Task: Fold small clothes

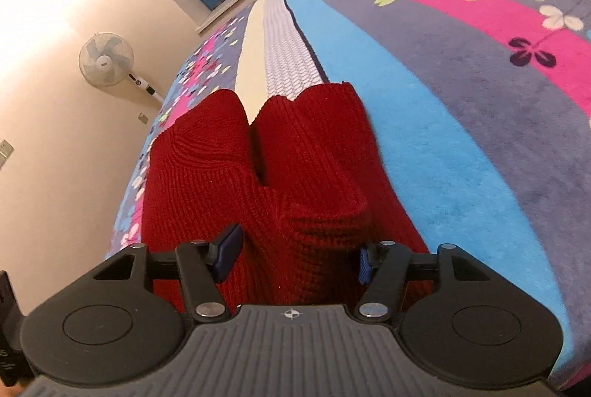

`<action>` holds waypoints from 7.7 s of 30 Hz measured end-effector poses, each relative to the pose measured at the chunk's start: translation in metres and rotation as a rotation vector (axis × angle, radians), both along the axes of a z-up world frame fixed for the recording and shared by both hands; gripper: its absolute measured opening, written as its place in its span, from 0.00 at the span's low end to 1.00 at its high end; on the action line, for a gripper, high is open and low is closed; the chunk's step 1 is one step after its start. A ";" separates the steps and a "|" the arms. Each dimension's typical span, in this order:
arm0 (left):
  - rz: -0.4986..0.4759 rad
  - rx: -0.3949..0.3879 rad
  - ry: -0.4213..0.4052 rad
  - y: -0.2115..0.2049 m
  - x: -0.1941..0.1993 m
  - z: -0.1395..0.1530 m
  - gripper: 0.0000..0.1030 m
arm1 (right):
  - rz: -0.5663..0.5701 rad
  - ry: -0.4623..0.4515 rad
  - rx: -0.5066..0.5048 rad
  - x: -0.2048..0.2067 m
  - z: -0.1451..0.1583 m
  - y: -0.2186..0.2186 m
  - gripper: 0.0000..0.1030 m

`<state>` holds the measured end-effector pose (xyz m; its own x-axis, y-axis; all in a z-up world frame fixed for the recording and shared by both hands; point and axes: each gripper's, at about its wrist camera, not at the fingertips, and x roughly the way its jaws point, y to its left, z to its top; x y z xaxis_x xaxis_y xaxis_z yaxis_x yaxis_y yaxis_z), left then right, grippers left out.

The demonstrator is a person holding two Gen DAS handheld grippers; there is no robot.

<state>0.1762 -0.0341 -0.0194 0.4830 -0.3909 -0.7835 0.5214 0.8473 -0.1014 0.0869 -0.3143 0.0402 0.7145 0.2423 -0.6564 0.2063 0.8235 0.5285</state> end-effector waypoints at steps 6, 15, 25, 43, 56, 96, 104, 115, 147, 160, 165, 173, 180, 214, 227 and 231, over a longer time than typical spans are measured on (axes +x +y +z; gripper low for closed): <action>0.009 -0.016 0.004 0.004 -0.001 0.006 0.45 | 0.093 -0.150 -0.201 -0.002 0.021 0.028 0.22; -0.002 -0.050 0.007 0.007 0.002 0.009 0.47 | 0.077 -0.321 -0.294 -0.044 0.050 0.034 0.18; 0.011 -0.094 -0.020 0.010 0.004 0.015 0.46 | -0.016 0.026 -0.210 -0.031 0.000 0.003 0.18; -0.010 0.014 -0.032 -0.019 0.016 0.009 0.52 | 0.040 0.091 -0.297 -0.031 0.003 0.009 0.22; 0.047 -0.006 -0.010 -0.018 0.024 0.012 0.63 | 0.141 -0.167 -0.302 0.022 0.084 -0.010 0.62; 0.003 -0.054 -0.051 -0.006 0.017 0.023 0.71 | 0.308 -0.239 -0.258 0.093 0.055 -0.014 0.37; -0.248 0.058 0.107 -0.029 -0.013 -0.007 0.71 | 0.716 0.128 -0.484 0.042 -0.013 -0.004 0.34; 0.094 -0.196 0.089 0.018 0.030 0.023 0.88 | 0.356 -0.017 -0.224 0.065 0.020 -0.067 0.84; 0.317 -0.379 0.133 0.025 0.131 -0.002 0.61 | 0.338 0.021 0.019 0.144 -0.015 -0.044 0.26; 0.392 -0.333 -0.132 0.069 0.150 0.045 0.74 | 0.346 -0.292 -0.027 0.170 0.026 0.011 0.30; 0.512 -0.247 -0.111 0.085 0.154 0.043 0.74 | 0.219 -0.063 -0.305 0.195 0.000 0.029 0.49; 0.243 -0.110 -0.016 0.051 0.136 0.029 0.52 | 0.539 -0.148 -0.166 0.176 0.014 0.051 0.48; 0.202 -0.104 -0.057 0.040 0.110 0.041 0.53 | 0.595 -0.013 -0.225 0.170 -0.002 0.059 0.15; 0.598 -0.007 -0.143 0.022 -0.081 0.076 0.99 | 0.338 -0.222 -0.555 -0.010 0.063 0.089 0.88; 0.530 -0.013 -0.130 0.011 -0.066 0.065 0.99 | 0.388 -0.160 -0.563 0.003 0.051 0.105 0.90; 0.532 -0.010 -0.131 0.008 -0.064 0.064 0.99 | 0.388 -0.142 -0.556 0.005 0.048 0.106 0.90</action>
